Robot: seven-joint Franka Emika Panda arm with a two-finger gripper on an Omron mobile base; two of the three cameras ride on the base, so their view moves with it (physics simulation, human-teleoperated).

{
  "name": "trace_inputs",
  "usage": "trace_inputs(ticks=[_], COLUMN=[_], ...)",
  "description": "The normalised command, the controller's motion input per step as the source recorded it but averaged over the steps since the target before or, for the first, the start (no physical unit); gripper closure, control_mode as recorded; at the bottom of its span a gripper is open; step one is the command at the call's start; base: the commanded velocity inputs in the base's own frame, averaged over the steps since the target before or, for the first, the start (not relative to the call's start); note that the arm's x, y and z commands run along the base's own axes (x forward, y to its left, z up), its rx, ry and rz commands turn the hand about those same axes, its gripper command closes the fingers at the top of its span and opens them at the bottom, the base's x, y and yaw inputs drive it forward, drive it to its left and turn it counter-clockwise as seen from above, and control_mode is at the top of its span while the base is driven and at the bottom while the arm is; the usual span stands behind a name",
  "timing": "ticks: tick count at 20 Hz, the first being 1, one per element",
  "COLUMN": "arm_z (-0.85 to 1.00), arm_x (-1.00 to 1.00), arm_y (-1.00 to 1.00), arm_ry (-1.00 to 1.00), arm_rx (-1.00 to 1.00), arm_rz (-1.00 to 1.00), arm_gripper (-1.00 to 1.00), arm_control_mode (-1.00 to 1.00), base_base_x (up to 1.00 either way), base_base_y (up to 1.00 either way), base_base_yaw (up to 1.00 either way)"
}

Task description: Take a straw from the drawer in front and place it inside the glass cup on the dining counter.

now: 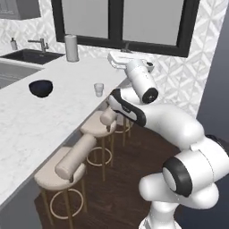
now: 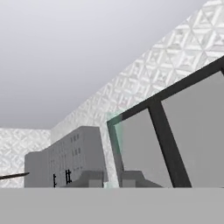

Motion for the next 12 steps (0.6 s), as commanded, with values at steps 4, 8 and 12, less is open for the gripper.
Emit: trace_inputs(ticks=[4,8,12], arm_z=[0.0,0.0,0.0], arm_x=[0.0,0.0,0.0], arm_y=[0.0,0.0,0.0], arm_ry=[0.0,0.0,0.0], arm_rx=[0.0,0.0,0.0], arm_rz=[0.0,0.0,0.0], arm_gripper=[1.0,1.0,1.0], arm_control_mode=[1.0,1.0,1.0], base_base_x=[0.61,0.58,0.58], base_base_y=[-0.8,-0.86,-0.87], base_base_yaw=[0.45,0.44,0.44])
